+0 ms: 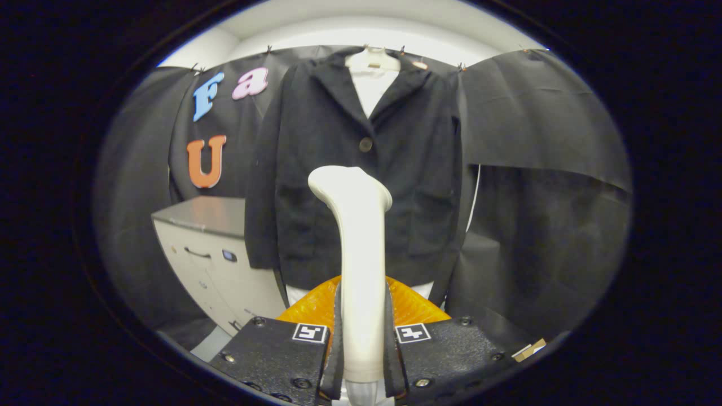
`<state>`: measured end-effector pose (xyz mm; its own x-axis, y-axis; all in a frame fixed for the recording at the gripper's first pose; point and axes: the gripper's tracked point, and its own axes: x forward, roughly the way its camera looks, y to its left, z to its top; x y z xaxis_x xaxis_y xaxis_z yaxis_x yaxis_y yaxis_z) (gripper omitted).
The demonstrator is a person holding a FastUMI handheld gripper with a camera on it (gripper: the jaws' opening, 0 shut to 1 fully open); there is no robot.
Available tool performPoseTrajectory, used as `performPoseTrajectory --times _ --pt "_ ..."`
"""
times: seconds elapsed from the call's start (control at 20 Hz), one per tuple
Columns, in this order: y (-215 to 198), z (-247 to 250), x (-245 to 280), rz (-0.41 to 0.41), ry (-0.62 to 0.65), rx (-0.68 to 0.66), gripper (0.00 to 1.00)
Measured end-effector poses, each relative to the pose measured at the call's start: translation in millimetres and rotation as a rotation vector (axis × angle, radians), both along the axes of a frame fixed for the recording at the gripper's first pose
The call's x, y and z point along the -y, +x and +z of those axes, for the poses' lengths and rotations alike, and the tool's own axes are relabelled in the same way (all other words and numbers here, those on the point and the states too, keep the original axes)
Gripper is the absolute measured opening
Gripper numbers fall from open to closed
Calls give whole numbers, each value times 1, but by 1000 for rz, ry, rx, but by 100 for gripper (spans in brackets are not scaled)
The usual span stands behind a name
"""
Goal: Iron the clothes twice with a garment steamer, once on the left side and once on the right side.
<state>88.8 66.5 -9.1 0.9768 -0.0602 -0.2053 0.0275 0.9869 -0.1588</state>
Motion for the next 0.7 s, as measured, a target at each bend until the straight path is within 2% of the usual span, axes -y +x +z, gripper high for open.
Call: performPoseTrajectory --times 0.2,0.7 --pt "20 66 4 38 25 134 31" --pt "74 156 47 186 97 288 31"
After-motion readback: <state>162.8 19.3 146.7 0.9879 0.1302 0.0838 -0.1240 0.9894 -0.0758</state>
